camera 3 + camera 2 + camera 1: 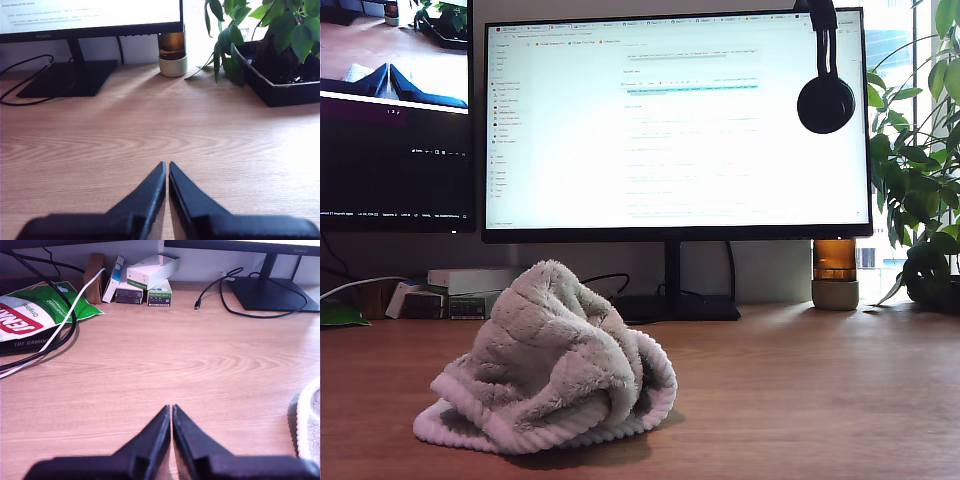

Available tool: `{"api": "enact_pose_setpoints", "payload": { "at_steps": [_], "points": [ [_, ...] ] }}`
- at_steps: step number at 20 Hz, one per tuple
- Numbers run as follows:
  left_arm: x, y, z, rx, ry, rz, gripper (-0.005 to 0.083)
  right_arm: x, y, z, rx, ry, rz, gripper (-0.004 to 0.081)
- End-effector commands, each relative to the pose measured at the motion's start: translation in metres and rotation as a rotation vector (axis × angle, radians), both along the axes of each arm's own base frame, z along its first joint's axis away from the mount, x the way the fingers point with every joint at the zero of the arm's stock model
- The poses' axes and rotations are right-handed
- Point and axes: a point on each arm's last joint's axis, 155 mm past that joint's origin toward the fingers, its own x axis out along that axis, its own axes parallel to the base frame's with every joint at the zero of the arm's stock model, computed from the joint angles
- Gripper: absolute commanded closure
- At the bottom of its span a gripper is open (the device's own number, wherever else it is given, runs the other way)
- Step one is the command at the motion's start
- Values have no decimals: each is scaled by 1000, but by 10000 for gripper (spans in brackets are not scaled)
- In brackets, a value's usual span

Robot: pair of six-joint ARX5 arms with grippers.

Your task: Fold the tea towel to a neat square and place it to the right

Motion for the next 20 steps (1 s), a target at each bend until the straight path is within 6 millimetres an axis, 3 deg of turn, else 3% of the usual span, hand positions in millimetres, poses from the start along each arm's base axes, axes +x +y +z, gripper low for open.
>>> {"api": "enact_pose_setpoints", "payload": {
  "at_steps": [1, 8, 15, 20],
  "points": [
    [7, -1, 19, -4, -95, -5, 795, 5, 2, 18, 34, -88, 5, 773],
    [6, -8, 22, -28, -103, -38, 795, 5, 9, 20, 68, -91, 34, 773],
    [-12, -65, 39, -126, -144, -348, 795, -9, 71, 40, 292, -111, 339, 780],
    [-27, -89, 39, -151, -130, -482, 795, -22, 98, 25, 329, -22, 451, 780]
  ]
}}
